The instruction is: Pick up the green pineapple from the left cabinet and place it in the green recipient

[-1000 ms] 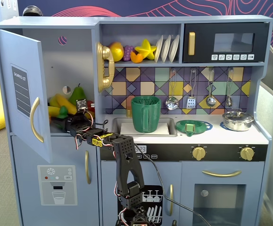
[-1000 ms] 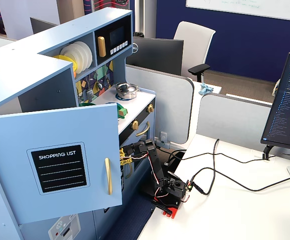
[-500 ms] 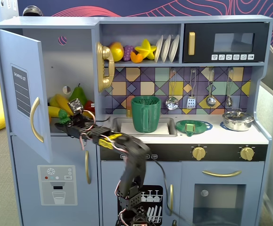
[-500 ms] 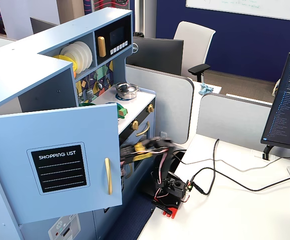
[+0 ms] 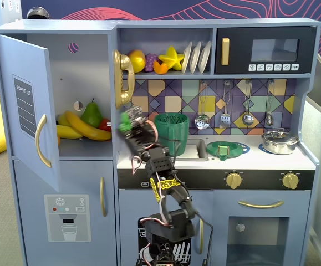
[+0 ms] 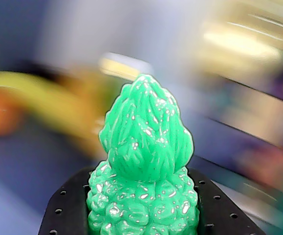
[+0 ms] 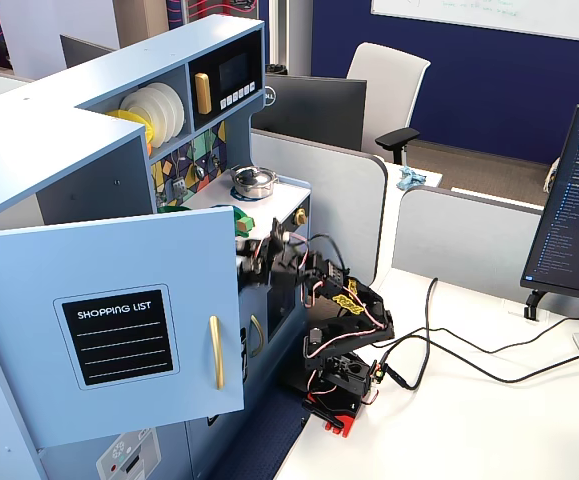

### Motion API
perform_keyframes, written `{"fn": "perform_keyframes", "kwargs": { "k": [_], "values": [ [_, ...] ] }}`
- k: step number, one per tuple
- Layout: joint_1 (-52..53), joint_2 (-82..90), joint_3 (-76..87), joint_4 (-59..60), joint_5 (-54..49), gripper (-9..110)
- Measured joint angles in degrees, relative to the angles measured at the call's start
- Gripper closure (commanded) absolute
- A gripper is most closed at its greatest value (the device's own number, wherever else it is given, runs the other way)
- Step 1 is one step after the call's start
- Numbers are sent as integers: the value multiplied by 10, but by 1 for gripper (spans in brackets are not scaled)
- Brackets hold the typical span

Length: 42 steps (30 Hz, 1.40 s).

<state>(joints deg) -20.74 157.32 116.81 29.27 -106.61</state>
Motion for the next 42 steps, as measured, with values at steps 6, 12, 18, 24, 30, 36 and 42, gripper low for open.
{"fn": "perform_keyframes", "kwargs": {
  "k": [6,12,18,24,30,36,42],
  "values": [
    [163,-136,-116,-39,61,101],
    [240,-345,-294,-65,101,101],
    [245,-495,-412,-74,109,101],
    [247,-580,-459,-81,111,101],
    [247,-673,-542,-81,112,90],
    [250,-704,-582,-63,157,77],
    [250,-704,-584,-57,162,78]
  ]
}}
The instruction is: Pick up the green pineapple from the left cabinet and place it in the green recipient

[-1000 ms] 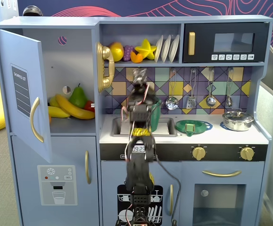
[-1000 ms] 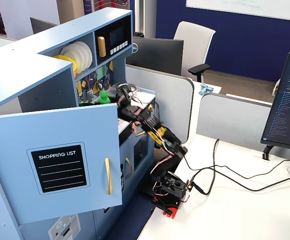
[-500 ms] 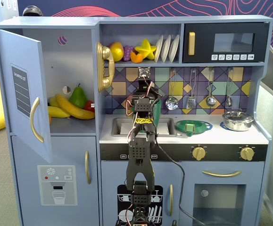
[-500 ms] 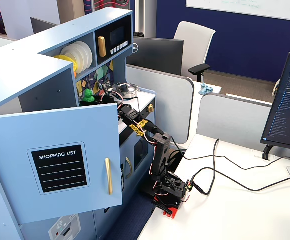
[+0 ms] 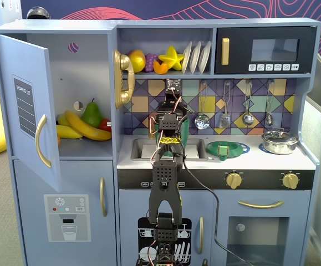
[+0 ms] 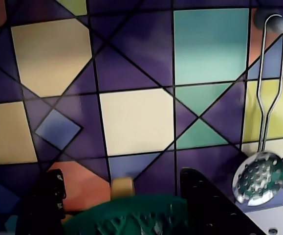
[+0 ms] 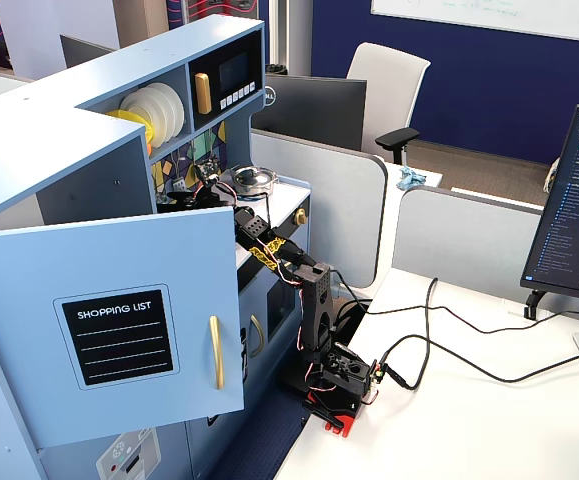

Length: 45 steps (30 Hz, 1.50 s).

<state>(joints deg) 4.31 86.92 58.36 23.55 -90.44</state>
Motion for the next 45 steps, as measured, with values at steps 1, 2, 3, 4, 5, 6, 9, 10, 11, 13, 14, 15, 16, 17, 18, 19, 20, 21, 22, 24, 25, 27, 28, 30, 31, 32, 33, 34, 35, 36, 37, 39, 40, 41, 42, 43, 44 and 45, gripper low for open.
{"fn": "perform_keyframes", "kwargs": {
  "k": [1,2,3,4,5,6,9,10,11,13,14,15,16,17,18,19,20,21,22,24,25,27,28,30,31,32,33,34,35,36,37,39,40,41,42,43,44,45],
  "values": [
    [0,0,0,1,-1,78],
    [0,0,0,4,-3,79],
    [0,4,1,5,-6,79],
    [0,12,9,5,-10,79],
    [0,25,20,5,-14,80],
    [-2,46,38,5,-17,80],
    [-4,143,125,20,-18,80],
    [-4,186,167,28,-18,80],
    [-5,232,214,34,-18,80],
    [-7,334,324,52,-22,80],
    [-9,388,381,65,-23,81],
    [-10,440,439,81,-23,81],
    [-12,490,495,97,-23,81],
    [-13,538,548,112,-23,81],
    [-14,584,596,126,-23,81],
    [-14,624,643,138,-21,82],
    [-14,660,686,148,-18,82],
    [-14,690,725,157,-13,82],
    [-14,715,762,168,-6,82],
    [-14,753,828,192,8,82],
    [-14,768,859,202,16,83],
    [-17,793,913,218,29,83],
    [-20,805,940,223,34,84],
    [-27,829,996,232,39,84],
    [-29,842,1023,238,39,84],
    [-31,856,1048,246,44,85],
    [-31,871,1069,256,47,86],
    [-31,885,1088,269,47,88],
    [-31,899,1105,283,48,90],
    [-31,914,1119,301,48,92],
    [-31,925,1128,322,51,94],
    [-31,936,1133,364,61,98],
    [-31,940,1134,386,62,99],
    [-31,943,1135,407,66,99],
    [-31,947,1136,426,71,99],
    [-31,949,1136,446,78,100],
    [-31,953,1136,463,86,100],
    [-31,954,1136,475,88,100]
  ]
}}
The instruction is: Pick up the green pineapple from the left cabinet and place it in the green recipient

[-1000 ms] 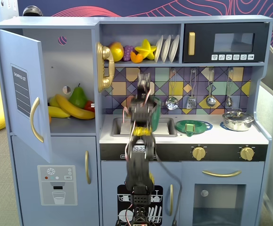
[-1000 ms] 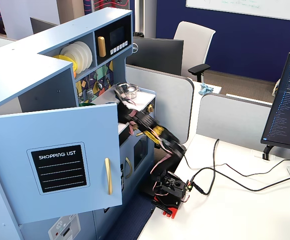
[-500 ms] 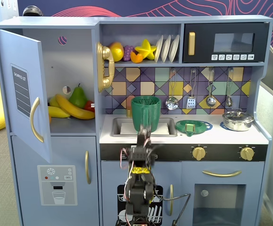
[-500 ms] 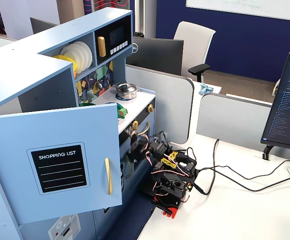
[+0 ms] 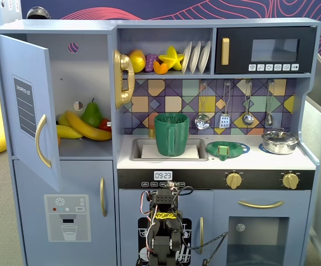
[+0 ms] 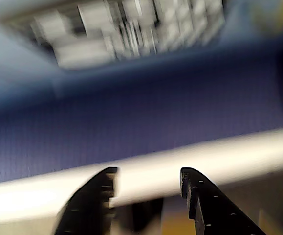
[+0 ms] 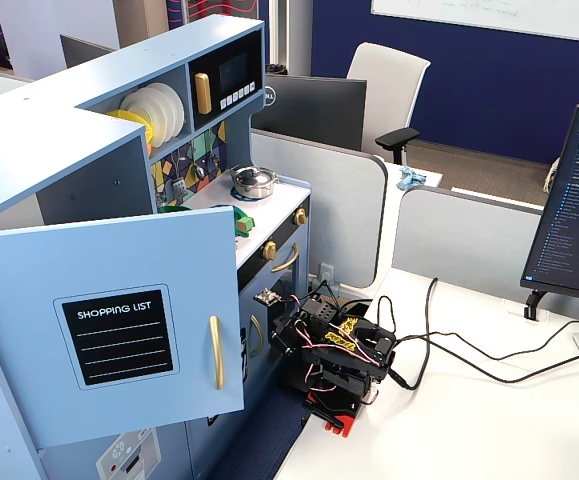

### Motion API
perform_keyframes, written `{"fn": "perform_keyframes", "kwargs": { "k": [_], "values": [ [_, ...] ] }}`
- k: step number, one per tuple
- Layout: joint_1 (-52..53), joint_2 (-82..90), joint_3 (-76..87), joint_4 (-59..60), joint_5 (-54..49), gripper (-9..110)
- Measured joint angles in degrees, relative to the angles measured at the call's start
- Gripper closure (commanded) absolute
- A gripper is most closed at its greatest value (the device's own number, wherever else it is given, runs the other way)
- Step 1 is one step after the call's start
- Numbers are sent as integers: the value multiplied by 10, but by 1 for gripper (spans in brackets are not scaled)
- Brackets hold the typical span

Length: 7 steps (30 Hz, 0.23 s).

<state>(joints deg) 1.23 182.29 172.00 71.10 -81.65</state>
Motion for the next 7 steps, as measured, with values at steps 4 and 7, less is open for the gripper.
{"fn": "perform_keyframes", "kwargs": {
  "k": [4,7],
  "values": [
    [-6,4,-3,49,-1,100],
    [-11,4,-4,53,-1,99]
  ]
}}
